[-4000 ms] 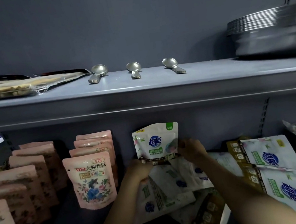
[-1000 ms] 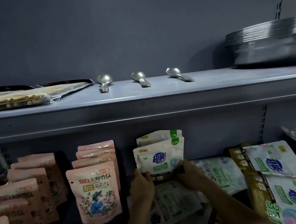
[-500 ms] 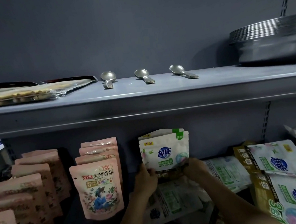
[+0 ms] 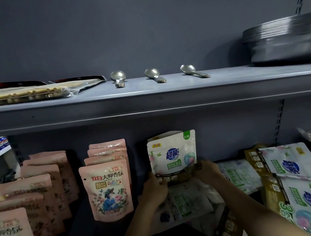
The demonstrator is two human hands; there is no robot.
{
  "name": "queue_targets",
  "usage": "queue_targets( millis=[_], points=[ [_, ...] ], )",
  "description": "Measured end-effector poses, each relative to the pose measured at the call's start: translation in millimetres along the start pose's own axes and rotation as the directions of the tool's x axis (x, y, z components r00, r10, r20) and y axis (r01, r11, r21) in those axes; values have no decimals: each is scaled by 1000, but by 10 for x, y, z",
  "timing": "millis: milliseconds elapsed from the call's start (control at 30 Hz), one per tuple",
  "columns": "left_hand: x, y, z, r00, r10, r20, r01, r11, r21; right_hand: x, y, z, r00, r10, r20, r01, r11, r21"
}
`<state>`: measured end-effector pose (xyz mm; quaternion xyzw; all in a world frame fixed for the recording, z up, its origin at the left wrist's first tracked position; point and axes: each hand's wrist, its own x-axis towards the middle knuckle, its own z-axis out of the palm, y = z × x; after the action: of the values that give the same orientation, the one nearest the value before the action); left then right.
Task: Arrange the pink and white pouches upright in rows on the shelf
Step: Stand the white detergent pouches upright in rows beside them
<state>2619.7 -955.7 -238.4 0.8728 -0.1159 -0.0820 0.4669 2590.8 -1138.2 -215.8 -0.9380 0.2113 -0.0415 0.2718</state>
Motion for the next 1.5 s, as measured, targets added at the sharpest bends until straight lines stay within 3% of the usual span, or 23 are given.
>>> queue_targets(
  millis=[233, 400, 500, 633, 733, 833, 967, 1133, 1300, 1500],
  points=[
    [38, 71, -41, 999, -22, 39, 22, 1000, 4, -191, 23, -69, 1000, 13, -6, -12, 994, 109],
    [28, 175, -118, 1000, -10, -2, 10, 1000, 1, -282, -8, -97, 999, -6, -52, 5, 1000, -29],
    [-15, 247, -170, 1000, 2, -5, -2, 1000, 2, -459, -91, -183, 988, -155, -21, 153, 985, -82],
    [-57, 322, -223, 1000, -6, 0, 6, 1000, 31, -763, -205, -199, 878, -412, 242, 417, 908, 34],
    [-82, 370, -246, 1000, 10, -6, -10, 998, 55, -892, -225, -64, 828, -462, 318, 468, 882, 61],
    [-108, 400, -263, 1000, 24, -18, -23, 998, 63, -982, -250, 24, 801, -488, 347, 549, 829, -102],
    [-145, 412, -249, 998, 44, -45, -40, 996, 78, -1054, -248, 19, 786, -500, 364, 588, 786, -191],
    [-132, 358, -251, 987, 69, -146, -47, 988, 148, -1067, -197, 67, 753, -572, 326, 657, 686, -313],
    [-109, 345, -245, 985, 89, -150, -67, 986, 150, -1105, -150, 59, 761, -630, 153, 644, 709, -287],
    [-62, 332, -275, 981, 87, -175, -61, 986, 153, -1027, -98, 7, 763, -645, 49, 629, 723, -286]
  ],
)
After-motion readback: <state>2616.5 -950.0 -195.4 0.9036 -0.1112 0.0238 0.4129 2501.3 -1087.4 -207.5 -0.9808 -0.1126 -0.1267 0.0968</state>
